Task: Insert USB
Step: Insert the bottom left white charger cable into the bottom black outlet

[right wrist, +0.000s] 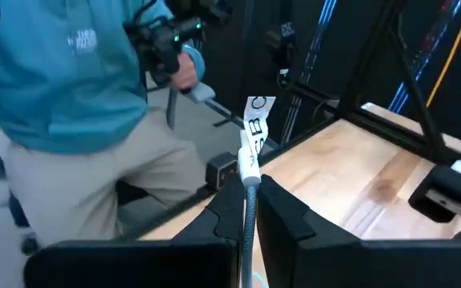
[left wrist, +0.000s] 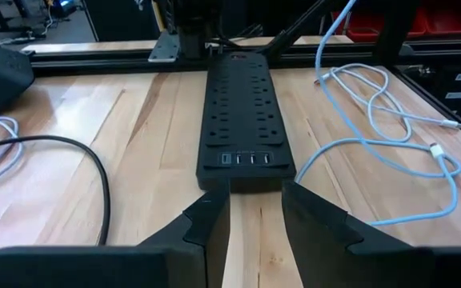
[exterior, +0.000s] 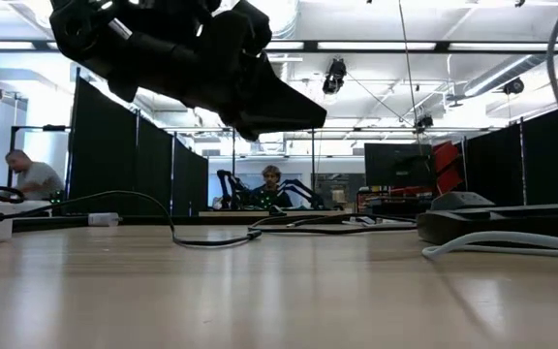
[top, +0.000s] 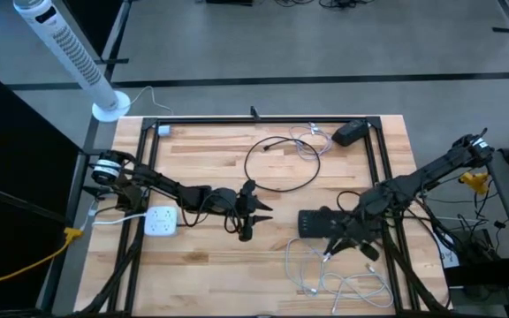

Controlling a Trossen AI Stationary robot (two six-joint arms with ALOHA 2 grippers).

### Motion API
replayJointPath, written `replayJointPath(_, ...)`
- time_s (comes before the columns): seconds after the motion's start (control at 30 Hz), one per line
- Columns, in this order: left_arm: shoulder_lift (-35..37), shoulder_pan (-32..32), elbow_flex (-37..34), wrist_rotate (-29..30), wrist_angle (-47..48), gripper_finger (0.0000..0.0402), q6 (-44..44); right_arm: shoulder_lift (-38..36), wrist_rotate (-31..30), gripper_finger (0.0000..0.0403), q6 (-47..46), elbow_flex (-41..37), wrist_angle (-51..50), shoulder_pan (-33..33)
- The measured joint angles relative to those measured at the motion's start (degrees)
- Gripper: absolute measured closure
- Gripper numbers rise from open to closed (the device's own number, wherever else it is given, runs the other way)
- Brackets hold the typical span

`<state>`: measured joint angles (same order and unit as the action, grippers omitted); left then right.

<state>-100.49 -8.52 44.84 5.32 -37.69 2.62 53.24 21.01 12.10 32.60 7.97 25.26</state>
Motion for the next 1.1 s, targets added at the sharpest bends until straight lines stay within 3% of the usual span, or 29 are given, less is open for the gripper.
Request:
replayJointPath(0.07, 0.0, -0.06, 0.0, 0.02, 0.77, 0.0296, 0.5, -0.31, -0.34, 0.0393, -4.42, 0.0, -0.28, -0.12)
replayJointPath(0.13, 0.0, -0.06, 0.0, 0.04, 2.32, 0.0295, 1.1, -0.38, -4.66, 0.0393, -10.54, 0.53, -3.11, -0.13)
replayJointPath(0.27, 0.0, -0.06, 0.0, 0.17, 3.73, 0.0296, 1.37, 0.8, -13.92, 0.0393, -19.39, 5.97, -19.48, -0.17)
replayJointPath(0.53, -0.02, -0.06, 0.0, 0.2, 4.2, 0.0298, 1.37, 9.42, -21.68, 0.0393, -28.73, 21.04, -47.11, -1.4)
replayJointPath(0.63, -0.02, -0.06, 0.02, 0.2, 4.04, 0.0298, 1.63, 13.72, -24.59, 0.0394, -25.26, 24.38, -49.63, -1.46)
replayJointPath(0.73, -0.04, -0.06, 0.0, -2.15, 1.54, 0.0297, 3.89, 16.96, -29.29, 0.0394, -15.63, 25.28, -46.74, 0.63)
replayJointPath(0.8, -0.04, 0.0, 0.0, -8.56, -2.63, 0.0299, 6.18, 19.08, -36.12, 0.0394, -9.58, 25.27, -44.2, 2.31)
replayJointPath(0.9, -0.04, -0.07, 0.02, -15.4, -10.02, 0.0304, 10.94, 22.39, -52.4, 0.0394, -4.29, 25.2, -42.51, 5.08)
replayJointPath(1.0, -0.04, 0.22, 0.02, -15.85, -13.22, 0.0309, 15.12, 25.73, -65.69, 0.0394, -0.27, 25.18, -41.34, 7.63)
replayJointPath(1.1, -0.04, 1.23, 0.02, -15.86, -13.8, 0.0305, 17.61, 28.91, -73.41, 0.0394, 2.48, 25.17, -40.12, 9.07)
